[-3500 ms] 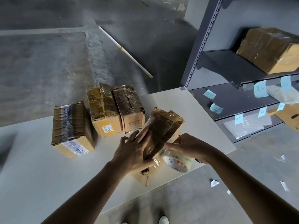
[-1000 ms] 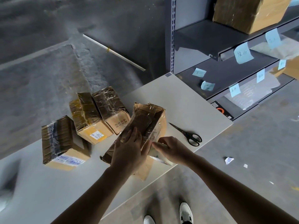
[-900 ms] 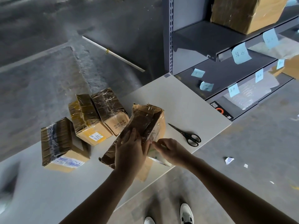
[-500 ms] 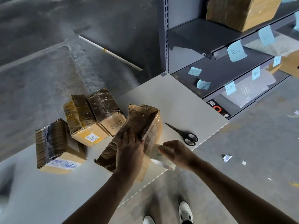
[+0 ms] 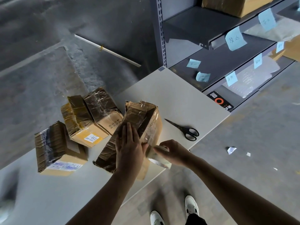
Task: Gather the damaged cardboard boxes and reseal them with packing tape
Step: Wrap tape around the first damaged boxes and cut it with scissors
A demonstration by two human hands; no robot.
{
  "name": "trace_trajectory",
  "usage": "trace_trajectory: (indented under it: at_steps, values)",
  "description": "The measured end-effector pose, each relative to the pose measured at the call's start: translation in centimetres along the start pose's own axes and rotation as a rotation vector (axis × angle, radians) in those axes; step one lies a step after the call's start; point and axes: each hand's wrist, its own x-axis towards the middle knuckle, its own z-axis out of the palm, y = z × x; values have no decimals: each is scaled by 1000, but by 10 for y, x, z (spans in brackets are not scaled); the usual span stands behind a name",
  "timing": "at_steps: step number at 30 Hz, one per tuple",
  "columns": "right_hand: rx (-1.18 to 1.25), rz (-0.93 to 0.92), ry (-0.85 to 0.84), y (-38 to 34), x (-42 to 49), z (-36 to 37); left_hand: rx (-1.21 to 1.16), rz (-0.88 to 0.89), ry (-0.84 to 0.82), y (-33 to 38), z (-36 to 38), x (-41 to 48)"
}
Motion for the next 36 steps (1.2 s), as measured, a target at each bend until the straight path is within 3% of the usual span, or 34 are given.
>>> trace_trajectory:
  at_steps: [5, 9, 13, 21, 26, 36]
  values:
    - [179, -7, 14, 14, -11, -3, 21, -11, -60, -1, 4, 3]
    - [28, -79, 53, 12, -5, -2, 42, -9, -74, 5, 6, 2]
    - [-84, -29, 45, 19, 1, 6, 81, -31, -121, 10, 4, 2]
    - [-133, 16, 52, 27, 8, 20, 132, -89, -156, 22, -8, 2]
    - [-8, 27, 36, 30, 1, 17, 132, -89, -149, 19, -4, 8]
    - [93, -1, -36, 27, -1, 35, 52, 108, -78, -10, 0, 19]
